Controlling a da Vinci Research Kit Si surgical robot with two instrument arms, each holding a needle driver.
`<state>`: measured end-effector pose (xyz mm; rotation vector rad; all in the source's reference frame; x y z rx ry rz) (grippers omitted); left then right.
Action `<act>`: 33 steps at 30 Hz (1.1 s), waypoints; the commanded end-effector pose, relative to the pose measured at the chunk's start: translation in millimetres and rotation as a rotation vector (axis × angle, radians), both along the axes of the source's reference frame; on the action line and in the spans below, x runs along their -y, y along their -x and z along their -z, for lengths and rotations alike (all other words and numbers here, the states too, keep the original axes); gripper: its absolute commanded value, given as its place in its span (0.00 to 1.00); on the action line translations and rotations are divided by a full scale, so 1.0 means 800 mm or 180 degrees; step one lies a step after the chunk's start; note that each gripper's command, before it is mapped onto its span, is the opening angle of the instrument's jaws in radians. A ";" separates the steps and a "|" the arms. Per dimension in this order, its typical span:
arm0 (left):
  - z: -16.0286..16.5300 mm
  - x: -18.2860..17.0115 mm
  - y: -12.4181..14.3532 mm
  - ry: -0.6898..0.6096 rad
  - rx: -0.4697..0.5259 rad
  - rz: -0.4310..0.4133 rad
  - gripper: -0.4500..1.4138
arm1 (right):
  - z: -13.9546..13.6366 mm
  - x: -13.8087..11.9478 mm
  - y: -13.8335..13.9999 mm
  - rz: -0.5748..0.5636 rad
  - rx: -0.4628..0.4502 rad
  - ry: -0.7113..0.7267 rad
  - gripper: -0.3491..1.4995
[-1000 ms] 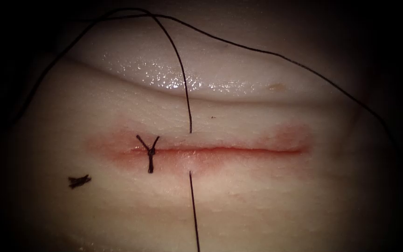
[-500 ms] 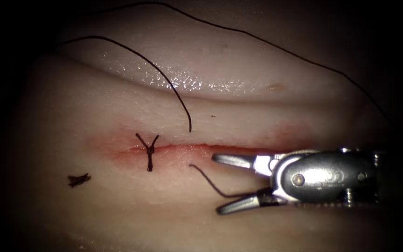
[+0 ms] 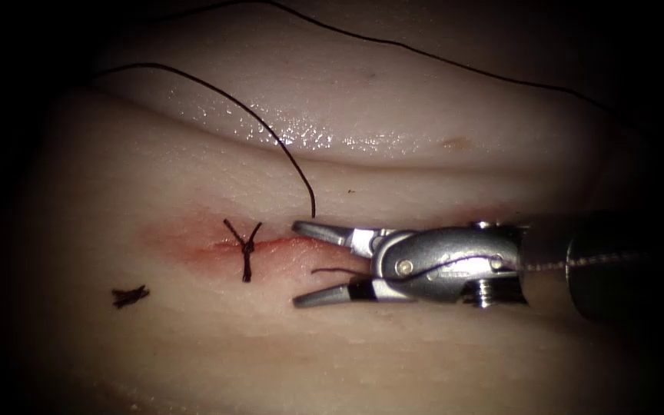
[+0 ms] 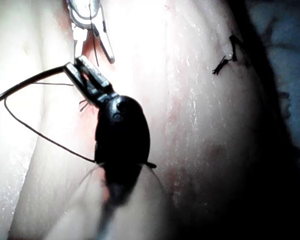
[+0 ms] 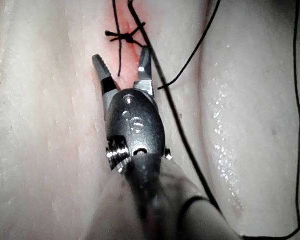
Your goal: Wound Closure
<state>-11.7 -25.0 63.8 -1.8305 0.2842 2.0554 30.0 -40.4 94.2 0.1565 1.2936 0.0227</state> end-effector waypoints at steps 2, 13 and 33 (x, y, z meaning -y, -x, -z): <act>-0.0008 0.0005 0.0007 -0.0003 0.0005 -0.0006 0.00 | -0.0007 0.0005 -0.0004 0.0030 0.0005 -0.0041 0.00; -0.0014 -0.0001 0.0028 -0.0040 -0.0056 -0.0048 0.00 | 0.0099 0.0064 0.0024 0.0246 -0.0112 -0.0208 0.00; -0.0014 -0.0011 0.0040 -0.0091 -0.0059 -0.0058 0.00 | 0.0252 0.0171 0.0048 0.1391 -0.0145 -0.0180 0.00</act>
